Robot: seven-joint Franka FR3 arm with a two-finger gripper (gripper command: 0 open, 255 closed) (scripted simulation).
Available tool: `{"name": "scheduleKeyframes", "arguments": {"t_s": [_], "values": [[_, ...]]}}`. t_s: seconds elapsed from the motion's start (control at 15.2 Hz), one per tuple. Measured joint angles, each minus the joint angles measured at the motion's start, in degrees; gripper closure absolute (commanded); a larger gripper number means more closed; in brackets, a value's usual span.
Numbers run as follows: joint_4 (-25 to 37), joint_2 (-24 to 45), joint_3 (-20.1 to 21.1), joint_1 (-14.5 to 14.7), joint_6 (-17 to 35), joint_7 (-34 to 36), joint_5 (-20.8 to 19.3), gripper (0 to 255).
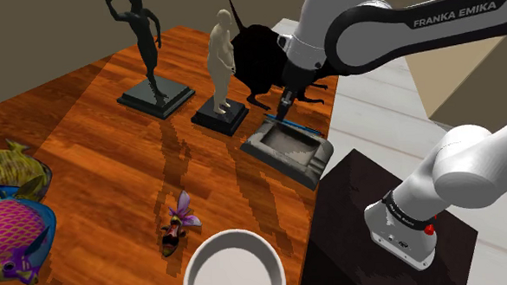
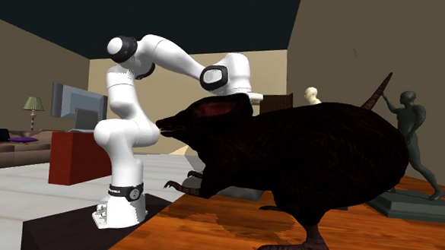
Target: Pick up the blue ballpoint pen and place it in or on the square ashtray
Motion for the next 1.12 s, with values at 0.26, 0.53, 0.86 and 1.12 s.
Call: {"name": "scheduleKeyframes", "arguments": {"t_s": [0.26, 0.53, 0.86, 1.12], "values": [[-2.13, 1.37, 0.33, -0.02, 3.47, -0.11, 0.07, 255], [-4.04, 2.97, 0.76, -0.02, 6.96, -0.06, 0.09, 255], [-5.19, 4.31, 1.09, -0.04, 9.46, 0.05, 0.05, 255], [-5.24, 4.36, 1.1, -0.05, 9.57, 0.05, 0.05, 255]]}}
